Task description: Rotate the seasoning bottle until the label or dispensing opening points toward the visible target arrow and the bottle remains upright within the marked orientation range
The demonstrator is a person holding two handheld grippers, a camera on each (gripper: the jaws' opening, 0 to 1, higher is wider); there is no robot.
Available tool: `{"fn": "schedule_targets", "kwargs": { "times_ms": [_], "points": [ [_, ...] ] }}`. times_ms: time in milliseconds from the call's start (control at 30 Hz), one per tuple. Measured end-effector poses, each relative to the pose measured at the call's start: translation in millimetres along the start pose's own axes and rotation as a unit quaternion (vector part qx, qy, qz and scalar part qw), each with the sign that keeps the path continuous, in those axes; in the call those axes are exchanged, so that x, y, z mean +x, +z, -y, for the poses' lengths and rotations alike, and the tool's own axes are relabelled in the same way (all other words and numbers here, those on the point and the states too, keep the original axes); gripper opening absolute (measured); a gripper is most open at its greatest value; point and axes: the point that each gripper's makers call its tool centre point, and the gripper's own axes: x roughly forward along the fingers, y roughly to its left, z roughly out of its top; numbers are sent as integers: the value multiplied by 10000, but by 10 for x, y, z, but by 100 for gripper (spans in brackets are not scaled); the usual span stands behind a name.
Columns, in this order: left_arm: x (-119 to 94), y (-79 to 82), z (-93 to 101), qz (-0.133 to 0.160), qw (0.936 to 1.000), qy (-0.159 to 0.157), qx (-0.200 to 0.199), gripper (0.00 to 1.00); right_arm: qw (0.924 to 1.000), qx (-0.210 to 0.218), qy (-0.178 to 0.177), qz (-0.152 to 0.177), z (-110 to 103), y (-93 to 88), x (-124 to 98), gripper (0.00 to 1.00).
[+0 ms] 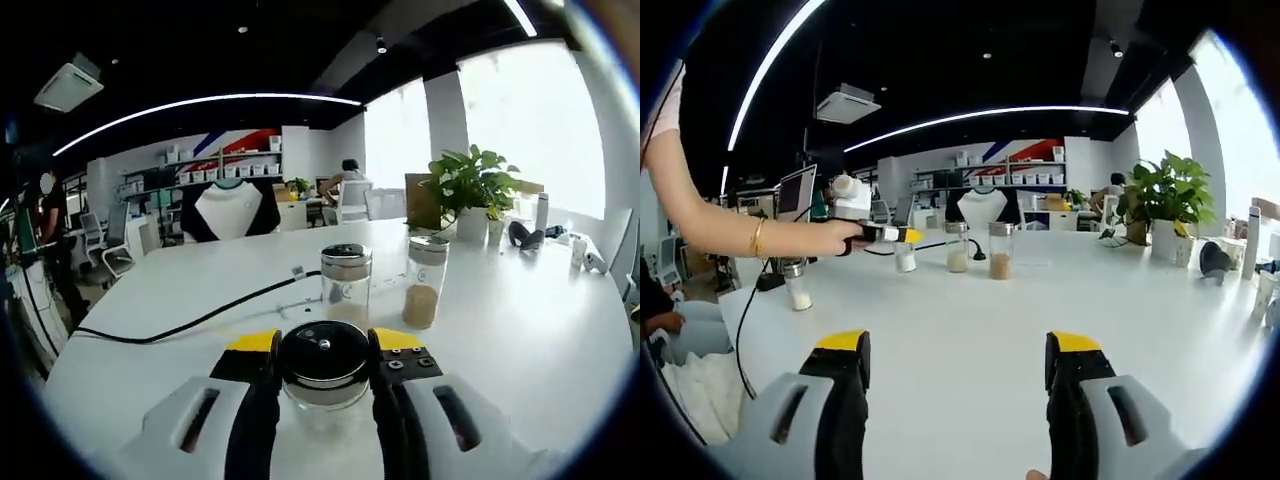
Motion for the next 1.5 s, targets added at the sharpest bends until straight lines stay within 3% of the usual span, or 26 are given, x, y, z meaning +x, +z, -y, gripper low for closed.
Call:
{"fn": "schedule_targets", "kwargs": {
  "times_ms": [200,333,500,733,1033,1500],
  "points": [
    [-252,-100,255,-24,9997,-225,76,35,9998,49,180,24,-182,-17,25,71],
    [-462,-160,410,-13,9994,-327,-138,35,9996,113,250,65,-258,4,45,70],
    [-668,-188,562,24,9990,-454,2,35,9990,75,405,144,-389,64,71,70],
    [-878,-147,640,106,9977,-618,274,35,9986,45,510,103,-478,31,56,70],
    [-1089,-176,693,154,9966,-728,346,35,9978,13,661,4,-614,-23,65,70],
    [-1389,-221,988,243,9908,-1259,427,35,9949,-103,1008,-15,-857,4,181,68]
  ]
}}
